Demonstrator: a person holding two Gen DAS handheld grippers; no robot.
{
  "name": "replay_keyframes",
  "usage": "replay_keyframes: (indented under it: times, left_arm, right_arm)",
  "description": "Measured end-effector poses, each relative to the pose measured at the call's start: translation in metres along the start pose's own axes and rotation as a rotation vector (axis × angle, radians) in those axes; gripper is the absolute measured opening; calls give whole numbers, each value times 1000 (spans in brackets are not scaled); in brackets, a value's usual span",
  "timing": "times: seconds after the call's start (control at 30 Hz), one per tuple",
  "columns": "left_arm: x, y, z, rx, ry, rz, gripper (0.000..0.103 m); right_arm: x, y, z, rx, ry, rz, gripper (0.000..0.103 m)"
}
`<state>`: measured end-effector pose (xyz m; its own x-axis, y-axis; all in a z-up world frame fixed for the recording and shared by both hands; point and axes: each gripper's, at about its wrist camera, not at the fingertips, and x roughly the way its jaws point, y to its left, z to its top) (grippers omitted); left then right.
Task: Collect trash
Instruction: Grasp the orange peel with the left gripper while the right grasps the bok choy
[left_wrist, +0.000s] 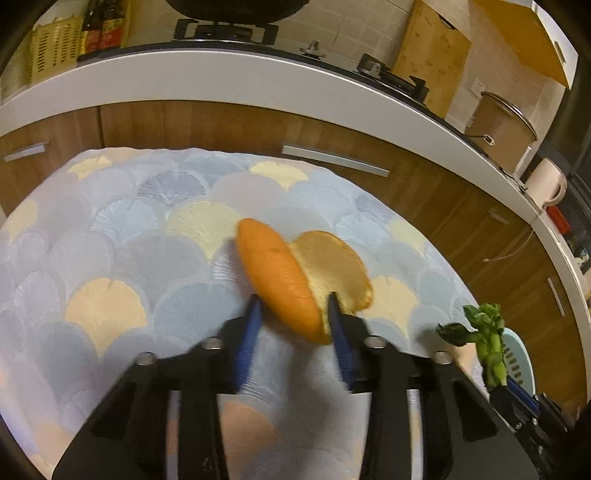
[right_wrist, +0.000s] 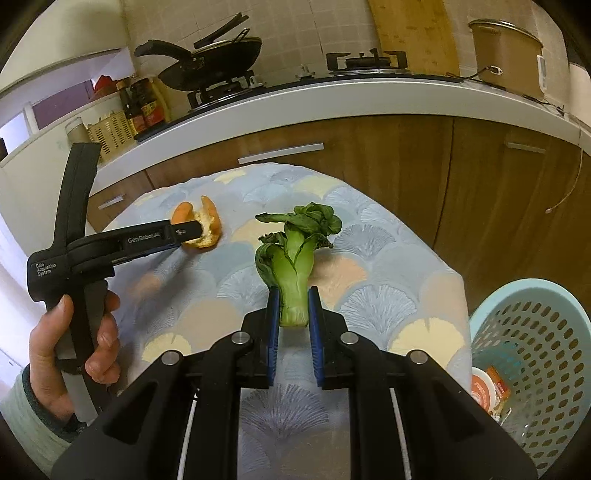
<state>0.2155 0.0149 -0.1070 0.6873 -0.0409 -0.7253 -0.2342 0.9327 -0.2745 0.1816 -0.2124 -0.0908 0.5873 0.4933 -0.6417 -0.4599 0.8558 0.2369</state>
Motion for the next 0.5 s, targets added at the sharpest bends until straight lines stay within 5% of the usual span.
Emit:
replay_keyframes:
  times: [0.17, 0.33, 0.37, 0.43, 0.47, 0.5]
  left_arm:
    - [-2, 20, 4, -14, 27, -56, 9]
    - [-6, 18, -1, 89, 68, -67, 13]
    - [-7, 20, -2, 97, 77, -81, 17]
    - [-13, 21, -4, 102, 74, -101, 43]
    - [-18, 21, -7, 112, 59, -87, 68]
    - [-24, 17, -12, 135, 29, -48, 80]
  right_arm:
    - [0, -3, -1, 16, 1, 8, 13]
    - [2, 0, -1, -2, 9, 5, 13]
    - [2, 0, -1, -4, 11, 4, 13]
    - [2, -1, -1, -3, 12, 9, 13]
    - [2, -1, -1, -2, 12, 11, 13]
    - [2, -2, -1, -1, 12, 13, 13]
